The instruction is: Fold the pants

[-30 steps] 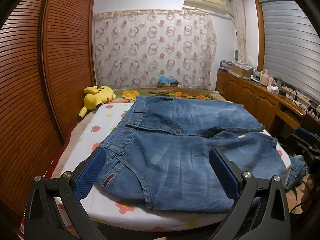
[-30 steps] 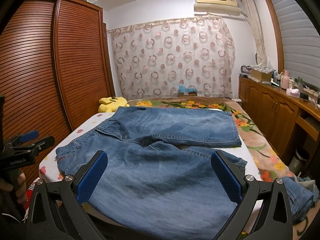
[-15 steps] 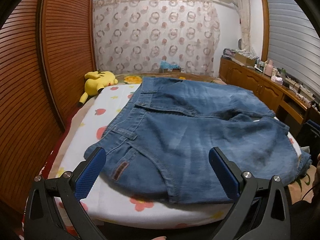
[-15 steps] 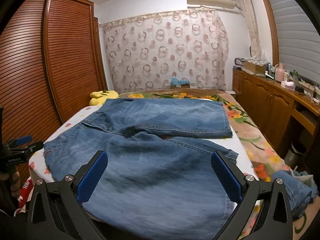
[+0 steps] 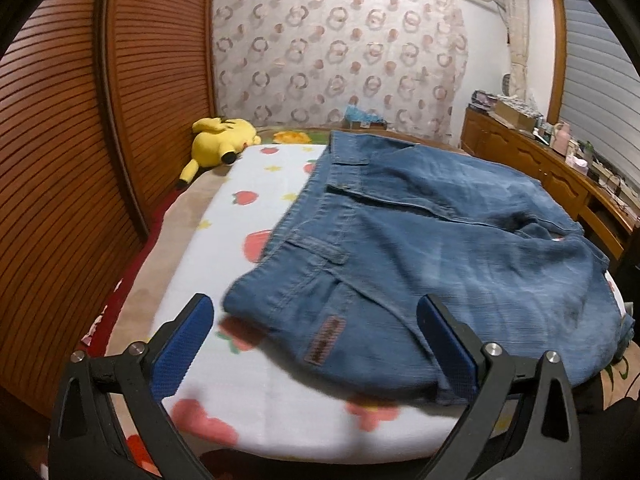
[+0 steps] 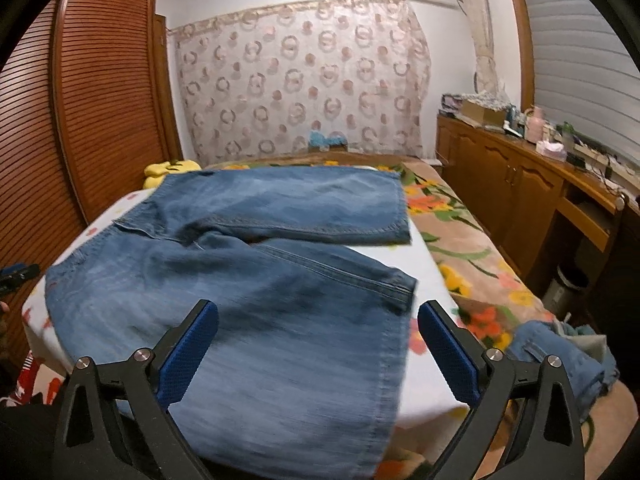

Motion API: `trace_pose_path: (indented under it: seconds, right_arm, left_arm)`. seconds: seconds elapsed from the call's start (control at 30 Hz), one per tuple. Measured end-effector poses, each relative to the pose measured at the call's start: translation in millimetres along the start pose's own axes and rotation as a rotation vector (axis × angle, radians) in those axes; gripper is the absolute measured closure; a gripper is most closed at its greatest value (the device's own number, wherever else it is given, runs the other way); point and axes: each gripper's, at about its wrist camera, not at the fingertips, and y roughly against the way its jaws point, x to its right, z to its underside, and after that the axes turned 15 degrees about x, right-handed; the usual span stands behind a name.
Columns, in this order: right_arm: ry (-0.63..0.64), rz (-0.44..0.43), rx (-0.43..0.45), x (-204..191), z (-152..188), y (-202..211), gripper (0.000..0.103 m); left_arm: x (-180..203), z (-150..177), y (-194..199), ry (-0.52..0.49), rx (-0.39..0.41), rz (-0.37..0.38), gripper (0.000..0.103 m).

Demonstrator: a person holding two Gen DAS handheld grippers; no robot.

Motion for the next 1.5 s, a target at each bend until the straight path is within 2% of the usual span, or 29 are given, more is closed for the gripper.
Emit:
trace_pose_path:
  seconds: [0.17,0.23,0.3,0.37,0.5,0.63,0.77,0.9,0.97,1.03,1.07,1.1,1.27,1.33,1.37,1.5]
  right_arm:
    - [-0.010,0.027,-0.041,-2,-6,-3,0.007]
    - [-0.018,0.035,-0.053,-3,-8,-5,0.008]
    - [-0.024,0.041,-0.064,-3,-10,-8,0.009]
    - [-0.025,0.044,-0.077,-7,-11,-9,0.010]
    - [-0.027,0.040,-0.095,-5,-13,-12,0.012]
    - [-0.027,0.037,-0.111,-3,-15,-13,0.013]
    - [-0.033,0.033,-0.117,9,-14,-15,0.015]
    - [-0.034,0.031,-0.130,14,-14,-20,0.017]
    - [-0.037,0.028,-0.133,19,-14,-24,0.018]
    - [-0.040,0.023,-0.135,22,-13,-25,0.021]
    - [-0.040,0.021,-0.138,22,-13,-25,0.022]
    - [-0.042,0.018,-0.139,24,-13,-26,0.023]
    - [-0.047,-0.007,-0.146,23,-12,-27,0.038]
    - [-0.037,-0.013,-0.144,23,-13,-27,0.052]
    - [-0.034,-0.017,-0.145,23,-13,-28,0.056]
    - [-0.011,-0.019,-0.151,21,-14,-31,0.086]
  left_arm:
    - [-25,4,-8,0.053,-0.025,-0.007,0.011]
    - [-29,6,-12,0.054,-0.034,-0.017,0.013]
    - [-33,9,-19,0.049,-0.045,-0.019,0.020]
    - [-35,13,-27,0.043,-0.064,-0.030,0.022]
    - [-40,19,-38,0.053,-0.097,-0.029,0.039]
    - [-48,24,-43,0.105,-0.108,0.000,0.047]
    - [-46,29,-46,0.092,-0.120,-0.001,0.048]
    - [-43,28,-44,0.088,-0.114,0.009,0.055]
    - [-42,28,-43,0.091,-0.115,0.029,0.065]
    - [-37,28,-43,0.067,-0.115,0.026,0.069]
    - [-34,28,-41,0.059,-0.113,0.035,0.077]
    - [-32,28,-41,0.054,-0.114,0.040,0.079]
    - [-26,25,-38,0.025,-0.105,0.040,0.087]
    - [-27,22,-36,0.023,-0.097,0.044,0.088]
    - [-26,20,-35,0.024,-0.093,0.047,0.088]
    - [-21,11,-29,0.011,-0.065,0.061,0.090]
